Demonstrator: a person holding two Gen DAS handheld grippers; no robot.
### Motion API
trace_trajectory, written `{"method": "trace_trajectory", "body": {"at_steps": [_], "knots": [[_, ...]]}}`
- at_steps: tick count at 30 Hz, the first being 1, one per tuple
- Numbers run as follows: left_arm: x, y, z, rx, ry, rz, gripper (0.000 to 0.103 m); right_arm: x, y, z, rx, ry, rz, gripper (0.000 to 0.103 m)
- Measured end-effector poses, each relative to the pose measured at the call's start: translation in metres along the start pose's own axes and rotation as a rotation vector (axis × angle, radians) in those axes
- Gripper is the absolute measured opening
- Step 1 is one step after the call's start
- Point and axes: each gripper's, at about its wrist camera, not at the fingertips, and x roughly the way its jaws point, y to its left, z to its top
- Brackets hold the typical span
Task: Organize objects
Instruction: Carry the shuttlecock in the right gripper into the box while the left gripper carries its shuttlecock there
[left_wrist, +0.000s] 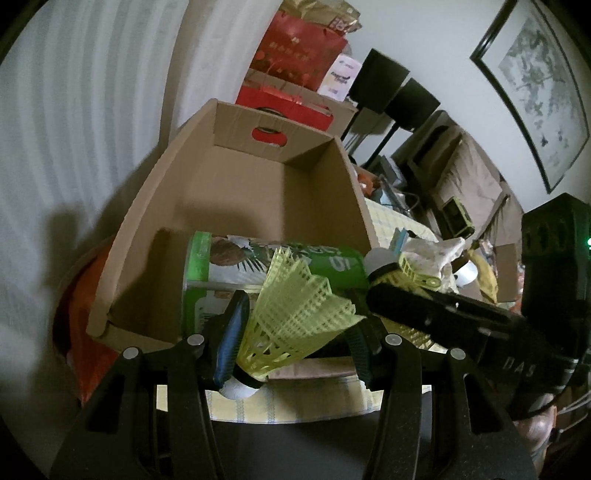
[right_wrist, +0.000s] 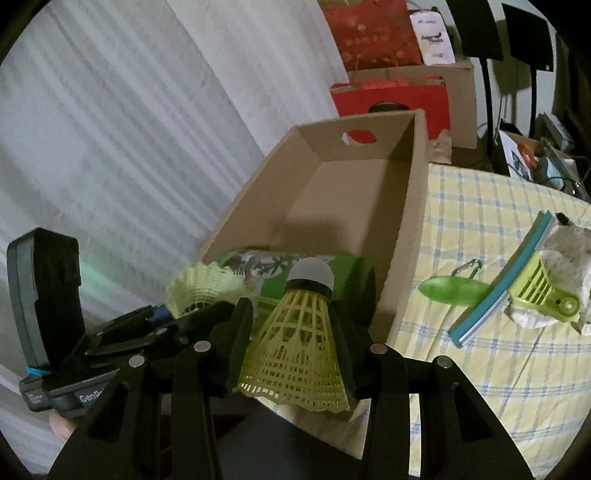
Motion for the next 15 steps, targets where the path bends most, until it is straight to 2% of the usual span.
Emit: {"method": "trace_trajectory", "body": {"at_steps": [4,15], "knots": [[0.005,0.003,0.001,-0.005,0.01,0.007,0.047,0.008,0.0,-0.003,-0.006,0.015,0.001,0.043],[0.021,-0.001,0.02,0.036,0.0,0.03,0.045,0.015,-0.005,0.01,-0.008,-0.02,-0.023,0.043]]}}
